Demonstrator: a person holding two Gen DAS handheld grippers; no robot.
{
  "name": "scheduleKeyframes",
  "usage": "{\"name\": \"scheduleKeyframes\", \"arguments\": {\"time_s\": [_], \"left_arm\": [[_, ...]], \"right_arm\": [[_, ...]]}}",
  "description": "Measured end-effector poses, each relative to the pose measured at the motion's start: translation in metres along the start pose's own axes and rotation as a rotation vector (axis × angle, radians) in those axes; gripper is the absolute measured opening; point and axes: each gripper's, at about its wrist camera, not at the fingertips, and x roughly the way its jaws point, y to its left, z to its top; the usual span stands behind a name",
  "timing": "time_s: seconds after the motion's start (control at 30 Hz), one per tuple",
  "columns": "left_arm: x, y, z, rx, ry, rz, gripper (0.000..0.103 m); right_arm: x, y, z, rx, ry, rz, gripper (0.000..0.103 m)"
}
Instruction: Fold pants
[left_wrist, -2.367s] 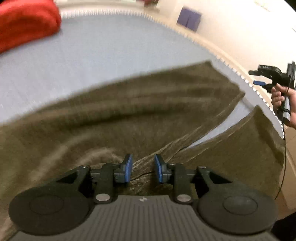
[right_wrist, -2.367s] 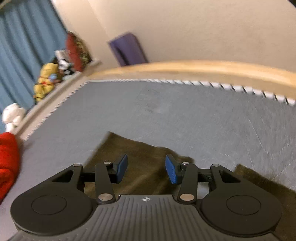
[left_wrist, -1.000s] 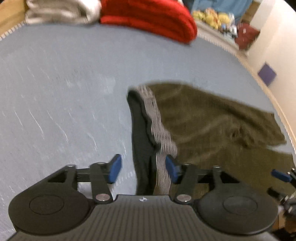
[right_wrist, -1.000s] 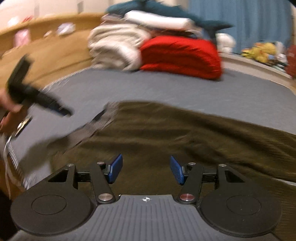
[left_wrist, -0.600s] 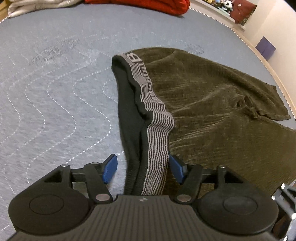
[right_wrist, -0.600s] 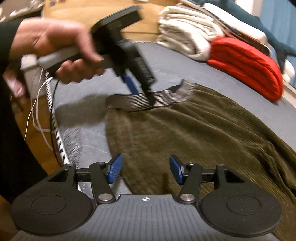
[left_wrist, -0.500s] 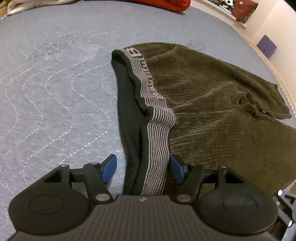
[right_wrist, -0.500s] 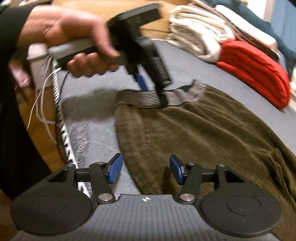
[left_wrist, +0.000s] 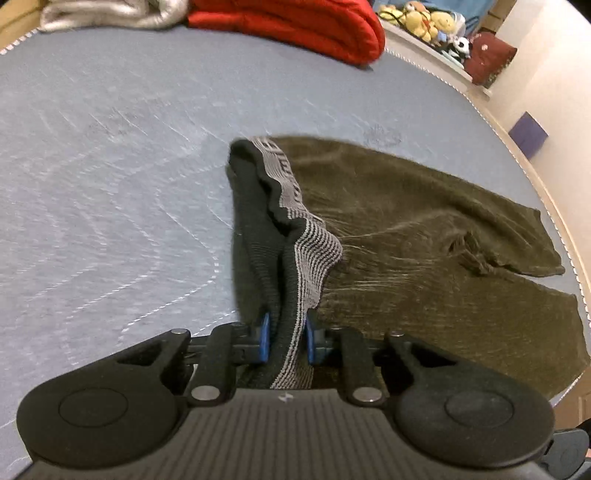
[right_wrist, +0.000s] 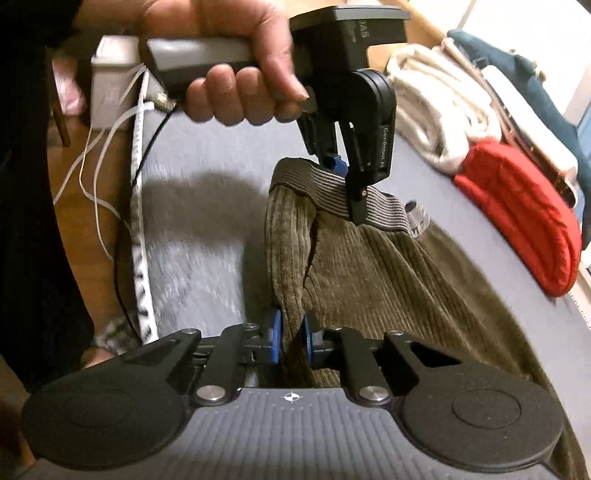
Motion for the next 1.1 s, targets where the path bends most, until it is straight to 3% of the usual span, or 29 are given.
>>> {"name": "scheduleKeyframes", "arguments": {"time_s": [0.1,0.2,0.3,0.33,0.37,0.43,0.5,0.57,0.63,0.7,0.73,0.8,0.87,0.97,1.1], "left_arm": [[0.007,0.001,-0.01,0.024,0.05,0.044,0.021],[0.024,-0.003,-0.013,0.031,0.105,0.103,0.03],[0.004,-0.029,-0.007,0.137,-0.026,0.202,0.042],[-0.006,-0.04,-0.006,0.192,-0.095,0.237,0.052],[-0.016,-0.05,-0.006,0.235,-0.153,0.236,0.054],[-0.024,-0.06,-0.005,0.248,-0.191,0.15,0.053],[-0.02,-0.065,-0.006,0.241,-0.164,0.051,0.049],[-0.007,-0.069,-0.009,0.251,-0.109,0.002,0.035],[0.015,-0.068,-0.009,0.276,-0.033,0.016,0.029],[0.042,-0.06,-0.015,0.295,0.073,0.131,0.021],[0.052,-0.054,-0.016,0.304,0.095,0.16,0.01],[0.05,-0.051,-0.01,0.266,0.1,0.139,0.01],[0.039,-0.048,-0.001,0.204,0.059,0.115,0.016],[0.025,-0.05,0.011,0.175,-0.027,0.088,0.024],[0.014,-0.046,0.027,0.116,-0.108,0.089,0.024]], "right_arm": [[-0.007,0.002,0.003,-0.015,-0.03,0.04,0.013],[0.004,0.01,-0.005,-0.06,0.032,0.059,0.015],[0.002,0.002,-0.003,-0.01,0.041,0.064,0.018],[-0.004,-0.003,0.0,0.023,0.022,0.067,0.022],[-0.011,-0.01,0.003,0.064,0.002,0.068,0.031],[-0.023,-0.026,0.006,0.152,-0.03,0.065,0.042],[-0.028,-0.042,0.002,0.241,-0.027,0.074,0.043],[-0.026,-0.056,-0.009,0.342,0.013,0.078,0.043],[-0.019,-0.067,-0.024,0.434,0.072,0.068,0.043],[-0.01,-0.073,-0.042,0.501,0.151,0.061,0.043],[-0.003,-0.076,-0.053,0.538,0.215,0.08,0.043],[-0.005,-0.077,-0.064,0.561,0.21,0.108,0.043],[-0.012,-0.08,-0.062,0.55,0.22,0.109,0.043],[-0.033,-0.093,-0.058,0.577,0.166,0.086,0.043],[-0.064,-0.129,-0.051,0.649,0.066,0.028,0.043]]}}
